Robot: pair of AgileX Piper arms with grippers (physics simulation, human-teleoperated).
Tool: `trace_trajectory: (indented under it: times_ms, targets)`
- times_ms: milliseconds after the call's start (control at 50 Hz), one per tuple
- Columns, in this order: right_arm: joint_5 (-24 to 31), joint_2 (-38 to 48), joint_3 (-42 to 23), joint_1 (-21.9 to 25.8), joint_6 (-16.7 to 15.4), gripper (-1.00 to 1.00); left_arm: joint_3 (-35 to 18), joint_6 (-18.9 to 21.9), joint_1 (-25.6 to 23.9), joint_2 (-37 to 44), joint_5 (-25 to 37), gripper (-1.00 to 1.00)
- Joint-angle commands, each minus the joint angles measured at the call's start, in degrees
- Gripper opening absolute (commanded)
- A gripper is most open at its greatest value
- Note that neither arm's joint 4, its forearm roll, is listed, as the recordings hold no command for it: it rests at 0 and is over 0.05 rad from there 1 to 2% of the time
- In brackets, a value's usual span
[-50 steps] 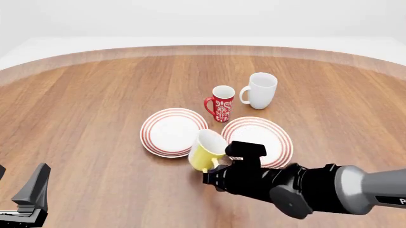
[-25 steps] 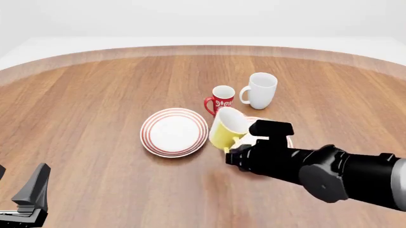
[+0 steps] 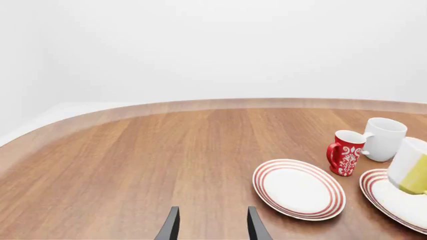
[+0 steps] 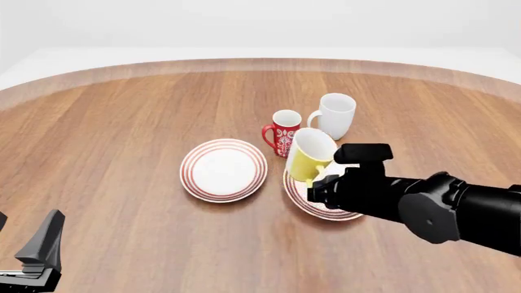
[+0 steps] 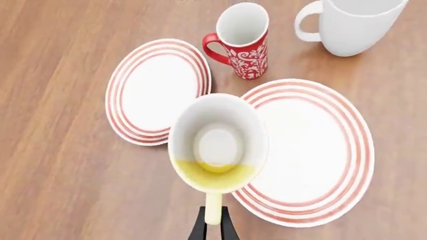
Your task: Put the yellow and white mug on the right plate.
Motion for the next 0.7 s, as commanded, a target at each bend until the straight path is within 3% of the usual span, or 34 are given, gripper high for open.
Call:
trace_trajectory:
  times_ms: [20,320,700]
  targets:
    - [1.1,-0.7,-0.1,-2.9,-3.5,-1.00,0.0,0.0,0.0,0.0,0.0,1.00]
    - [-0.6,-0.2,1.7,-9.2,-7.6,-1.00,0.0,0.0,0.0,0.0,0.0,1.00]
    - [-6.0,5.6,2.8,-13.8,-10.6,-1.00,0.0,0.0,0.0,0.0,0.0,1.00]
